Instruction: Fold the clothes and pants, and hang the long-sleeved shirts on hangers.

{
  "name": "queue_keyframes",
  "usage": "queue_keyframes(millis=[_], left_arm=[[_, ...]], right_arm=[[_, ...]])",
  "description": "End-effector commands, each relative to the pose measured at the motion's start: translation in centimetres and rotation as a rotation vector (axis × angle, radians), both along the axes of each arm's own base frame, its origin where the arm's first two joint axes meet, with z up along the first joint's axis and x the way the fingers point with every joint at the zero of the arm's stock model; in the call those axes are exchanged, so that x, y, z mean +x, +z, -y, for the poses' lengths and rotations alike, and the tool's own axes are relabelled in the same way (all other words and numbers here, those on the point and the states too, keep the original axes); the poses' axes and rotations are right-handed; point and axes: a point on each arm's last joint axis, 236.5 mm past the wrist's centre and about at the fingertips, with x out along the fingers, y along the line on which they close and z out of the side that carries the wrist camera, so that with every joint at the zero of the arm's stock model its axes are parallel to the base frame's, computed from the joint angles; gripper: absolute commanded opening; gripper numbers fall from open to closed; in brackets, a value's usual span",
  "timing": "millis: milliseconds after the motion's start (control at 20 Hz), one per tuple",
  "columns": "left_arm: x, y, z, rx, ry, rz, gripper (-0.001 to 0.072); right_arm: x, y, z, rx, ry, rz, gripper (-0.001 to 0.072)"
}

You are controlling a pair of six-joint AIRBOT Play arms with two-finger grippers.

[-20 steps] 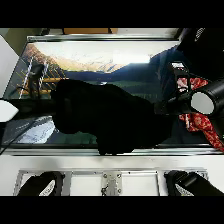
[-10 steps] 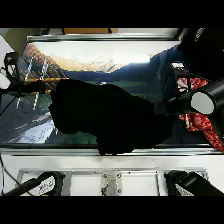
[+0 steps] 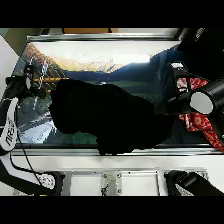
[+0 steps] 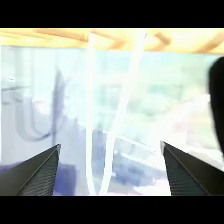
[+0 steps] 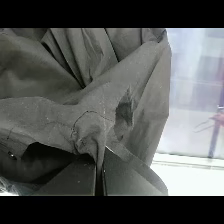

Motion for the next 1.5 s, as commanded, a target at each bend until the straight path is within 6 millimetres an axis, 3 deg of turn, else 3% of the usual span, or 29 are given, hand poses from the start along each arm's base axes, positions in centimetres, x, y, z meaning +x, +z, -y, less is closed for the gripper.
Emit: queue_keyframes(millis=[0, 150, 750, 850, 900, 1000, 1200, 1300, 1450], left_arm=[[-0.3, -3.9, -1.8, 0.040, -0.010, -0.072, 0.0719], [-0.5, -5.2, -2.3, 0.033, 0.005, -0.082, 0.0719], [0.9, -4.9, -3.1, 0.028, 0.012, -0.004, 0.0715], [0.7, -4.9, -3.1, 0.028, 0.014, -0.010, 0.0368], [0.7, -4.9, -3.1, 0.027, 0.015, -0.012, 0.0347], [0.7, -4.9, -3.1, 0.028, 0.014, -0.013, 0.0137], [0.7, -4.9, -3.1, 0.028, 0.014, -0.013, 0.0117], [0.6, -4.9, -3.1, 0.028, 0.014, -0.015, 0.0018], [0.3, -5.0, -3.1, 0.028, 0.019, -0.028, 0.0018]], right_arm=[[0.0, -0.1, 0.0, -0.001, 0.001, -0.003, 0.0018], [0.0, -0.1, 0.0, -0.002, 0.001, -0.004, 0.0018], [0.0, -0.2, -0.1, -0.002, 0.001, -0.005, 0.0018], [0.0, -0.2, -0.1, -0.002, 0.001, -0.005, 0.0018], [0.0, -0.2, -0.1, -0.003, 0.001, -0.006, 0.0018], [0.1, -0.2, -0.1, -0.003, 0.001, -0.007, 0.0018], [0.1, -0.2, -0.1, -0.003, 0.001, -0.007, 0.0018], [0.1, -0.2, -0.1, -0.003, 0.001, -0.006, 0.0018], [0.1, -0.2, -0.1, -0.003, 0.001, -0.007, 0.0018]])
